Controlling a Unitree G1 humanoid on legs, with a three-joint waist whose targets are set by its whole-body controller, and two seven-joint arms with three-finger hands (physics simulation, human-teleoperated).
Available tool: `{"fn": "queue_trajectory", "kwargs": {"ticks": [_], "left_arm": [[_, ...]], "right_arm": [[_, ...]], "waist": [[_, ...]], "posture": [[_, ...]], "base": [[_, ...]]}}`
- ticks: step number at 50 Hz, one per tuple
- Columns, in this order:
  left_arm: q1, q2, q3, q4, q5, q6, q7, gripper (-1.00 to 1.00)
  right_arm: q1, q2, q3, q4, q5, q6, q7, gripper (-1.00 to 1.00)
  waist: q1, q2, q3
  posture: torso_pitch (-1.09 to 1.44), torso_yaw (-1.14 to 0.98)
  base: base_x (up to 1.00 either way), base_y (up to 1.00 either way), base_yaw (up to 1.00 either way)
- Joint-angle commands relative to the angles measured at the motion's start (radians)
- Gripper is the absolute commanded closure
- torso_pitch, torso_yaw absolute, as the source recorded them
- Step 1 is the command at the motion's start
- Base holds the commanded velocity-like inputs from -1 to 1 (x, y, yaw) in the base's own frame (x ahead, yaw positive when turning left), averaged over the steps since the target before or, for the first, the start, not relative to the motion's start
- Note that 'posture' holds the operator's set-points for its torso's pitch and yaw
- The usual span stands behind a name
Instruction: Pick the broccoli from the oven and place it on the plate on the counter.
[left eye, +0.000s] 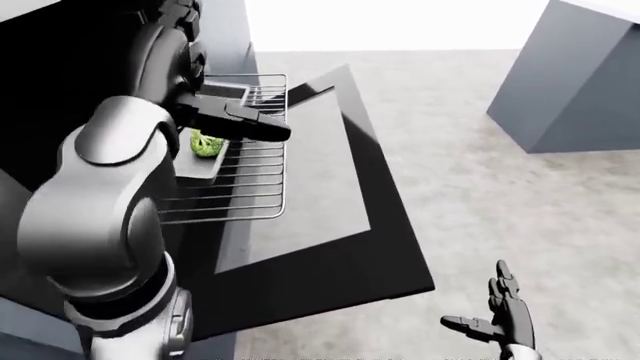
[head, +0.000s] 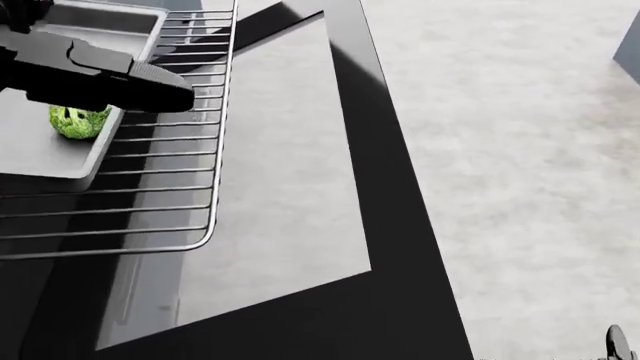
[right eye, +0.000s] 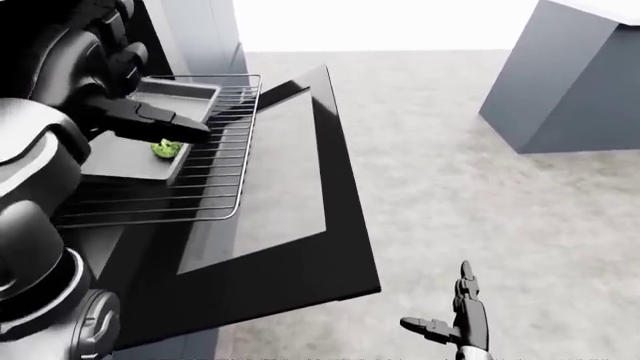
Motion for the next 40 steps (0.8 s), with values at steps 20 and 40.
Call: {"fn": "queue_trajectory", "kwargs": {"ticks": [20,40], "left_arm": [[-0.497,0.049,-0.041,1.222,0.65,-0.919,-0.366,-1.0],[-0.688,0.085,-0.107,1.755,0.958,-1.281,-0.303,-1.0]], "right_arm": [[-0.046,-0.038,-0.015,-0.042,0.007,0.027,-0.005,-1.0],[-0.058,-0.044,-0.022,-0.037,0.018,0.038,0.004,-1.0]], "waist": [[0.006,-0.022,-0.033],[-0.002,-0.023,-0.041]], "posture": [[0.0,0.0],[0.0,0.0]], "base": [[0.0,0.0,0.0],[0.0,0.0,0.0]]}}
